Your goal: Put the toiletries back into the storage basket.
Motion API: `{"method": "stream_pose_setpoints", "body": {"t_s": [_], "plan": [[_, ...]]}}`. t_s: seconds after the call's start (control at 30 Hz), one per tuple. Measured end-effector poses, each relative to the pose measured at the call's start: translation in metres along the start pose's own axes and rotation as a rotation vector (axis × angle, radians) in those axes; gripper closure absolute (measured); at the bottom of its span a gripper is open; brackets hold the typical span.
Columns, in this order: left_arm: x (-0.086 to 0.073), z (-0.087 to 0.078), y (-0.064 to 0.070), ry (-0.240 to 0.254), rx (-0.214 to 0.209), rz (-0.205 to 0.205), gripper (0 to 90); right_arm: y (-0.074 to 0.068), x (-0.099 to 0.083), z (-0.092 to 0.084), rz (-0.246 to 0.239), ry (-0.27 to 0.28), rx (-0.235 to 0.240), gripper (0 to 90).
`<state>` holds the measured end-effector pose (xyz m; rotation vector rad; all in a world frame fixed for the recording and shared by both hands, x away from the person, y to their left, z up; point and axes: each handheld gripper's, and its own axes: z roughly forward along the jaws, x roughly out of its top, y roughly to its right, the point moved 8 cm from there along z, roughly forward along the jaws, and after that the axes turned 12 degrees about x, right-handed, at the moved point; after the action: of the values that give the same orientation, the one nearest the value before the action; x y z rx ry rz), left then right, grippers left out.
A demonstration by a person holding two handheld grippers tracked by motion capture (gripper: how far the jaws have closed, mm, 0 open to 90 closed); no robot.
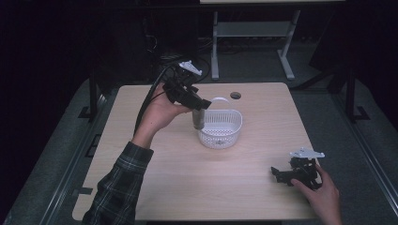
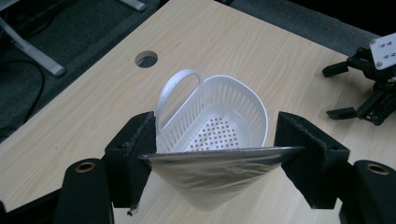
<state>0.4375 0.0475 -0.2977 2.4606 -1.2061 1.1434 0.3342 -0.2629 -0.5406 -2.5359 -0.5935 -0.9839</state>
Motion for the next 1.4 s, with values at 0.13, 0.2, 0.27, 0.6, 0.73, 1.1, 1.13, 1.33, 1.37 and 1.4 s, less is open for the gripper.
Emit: {"method": "stream_pose_setpoints", "body": {"t_s": [0.13,0.2,0.27,0.6,0.73,1.1,1.13,1.33,1.37,1.4], "plan": [[0.005,0.004,0.002,0.014,-0.002,-0.001,29.5,0.000,0.000,0.000,0.000,0.000,0.000,0.0],[0.007,0.006,0.003,0.018,-0.001,0.003,29.5,0.000,0.000,0.000,0.000,0.000,0.000,0.0],[0.008,0.008,0.004,0.024,-0.001,0.005,29.5,0.000,0.000,0.000,0.000,0.000,0.000,0.0],[0.008,0.027,0.011,0.020,-0.011,0.008,29.5,0.000,0.000,0.000,0.000,0.000,0.001,0.0],[0.006,0.034,0.012,0.011,-0.014,0.018,29.5,0.000,0.000,0.000,0.000,0.000,0.001,0.0],[-0.005,0.052,0.014,-0.004,-0.017,0.008,29.5,0.000,0.000,0.000,0.000,-0.001,0.001,0.0],[-0.007,0.053,0.014,-0.011,-0.015,0.009,29.5,0.000,0.000,0.000,0.000,0.000,0.002,0.0],[-0.015,0.063,0.015,-0.027,-0.017,0.005,29.5,0.000,0.000,0.000,0.000,-0.001,0.001,0.0],[-0.016,0.065,0.015,-0.028,-0.015,0.001,29.5,0.000,0.000,0.000,0.000,0.000,0.002,0.0],[-0.017,0.066,0.016,-0.029,-0.015,0.003,29.5,0.000,0.000,0.000,0.000,0.000,0.001,0.0]]}}
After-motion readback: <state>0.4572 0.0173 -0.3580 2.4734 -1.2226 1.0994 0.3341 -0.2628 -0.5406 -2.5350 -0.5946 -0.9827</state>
